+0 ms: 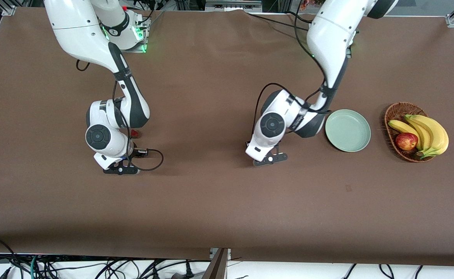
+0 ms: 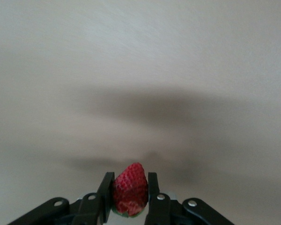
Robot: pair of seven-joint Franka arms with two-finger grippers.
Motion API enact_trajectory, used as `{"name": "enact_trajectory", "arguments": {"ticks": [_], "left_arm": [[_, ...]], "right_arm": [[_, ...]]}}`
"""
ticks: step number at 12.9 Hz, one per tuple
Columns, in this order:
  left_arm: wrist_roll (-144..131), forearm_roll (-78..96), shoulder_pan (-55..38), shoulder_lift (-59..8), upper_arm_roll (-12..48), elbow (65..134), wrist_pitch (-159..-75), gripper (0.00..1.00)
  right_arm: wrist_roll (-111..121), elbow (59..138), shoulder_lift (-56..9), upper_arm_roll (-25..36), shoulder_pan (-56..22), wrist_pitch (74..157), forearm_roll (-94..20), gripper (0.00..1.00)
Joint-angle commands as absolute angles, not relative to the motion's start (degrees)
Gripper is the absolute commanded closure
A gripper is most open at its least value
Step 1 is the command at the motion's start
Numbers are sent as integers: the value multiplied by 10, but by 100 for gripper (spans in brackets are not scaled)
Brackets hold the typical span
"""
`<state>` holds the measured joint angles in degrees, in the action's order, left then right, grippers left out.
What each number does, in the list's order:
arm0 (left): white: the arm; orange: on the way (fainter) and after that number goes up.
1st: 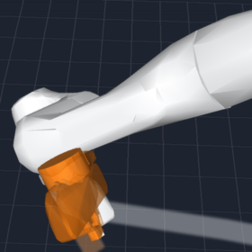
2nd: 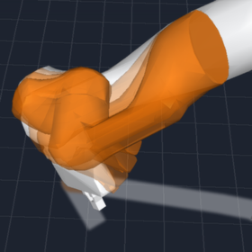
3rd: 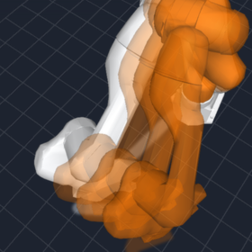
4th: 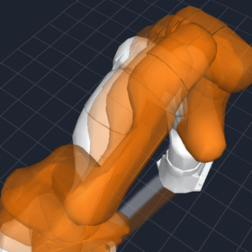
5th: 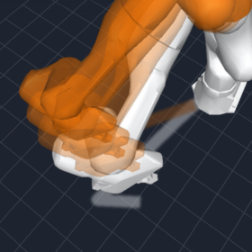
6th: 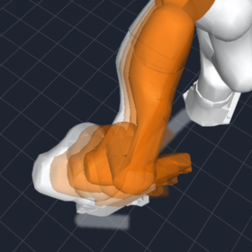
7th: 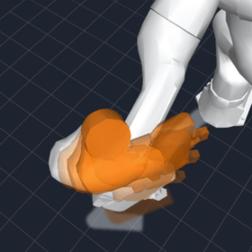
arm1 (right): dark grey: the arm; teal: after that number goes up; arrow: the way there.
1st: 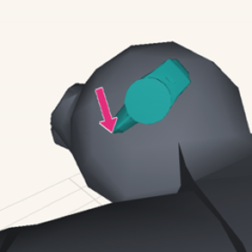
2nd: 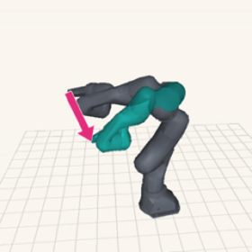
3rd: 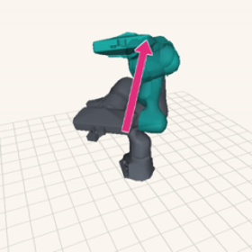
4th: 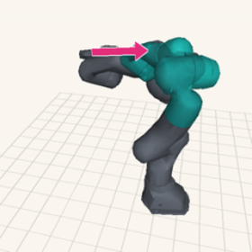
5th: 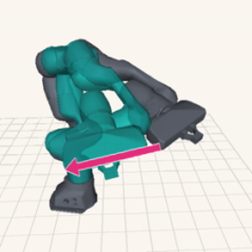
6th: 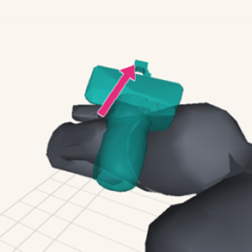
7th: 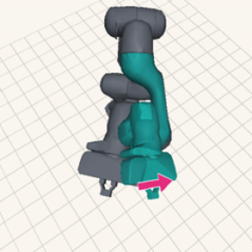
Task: Collect all strawberries into plate
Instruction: 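Carry the strawberry over the plate while the right gripper grasps another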
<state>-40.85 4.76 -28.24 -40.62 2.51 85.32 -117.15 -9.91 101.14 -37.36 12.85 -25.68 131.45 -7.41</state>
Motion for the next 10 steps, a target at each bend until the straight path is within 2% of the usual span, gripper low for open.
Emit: {"name": "enact_trajectory", "arguments": {"ticks": [1, 3, 5, 6, 8, 10], "left_arm": [[-322, 76, -218, -314, 32, 922, -1120, 80], [-243, 76, -169, -249, 32, 1011, -1121, 80], [-145, 74, -101, -198, 31, 1090, -1123, 80], [-117, 65, -72, -188, 31, 1111, -1124, 80], [-55, 15, -20, -192, 30, 1140, -1135, 77], [-15, -9, 11, -197, 29, 1201, -1219, 77]], "right_arm": [[-86, 1028, -366, 125, -254, 1331, -81, 58], [-86, 1032, -366, 125, -254, 1334, -81, 58], [-89, 1032, -362, 125, -254, 1330, -81, 72], [-94, 1031, -359, 121, -254, 1326, -81, 79], [-123, 1027, -350, 111, -256, 1304, -89, 80], [-196, 1017, -340, 79, -260, 1278, -111, 80]]}}
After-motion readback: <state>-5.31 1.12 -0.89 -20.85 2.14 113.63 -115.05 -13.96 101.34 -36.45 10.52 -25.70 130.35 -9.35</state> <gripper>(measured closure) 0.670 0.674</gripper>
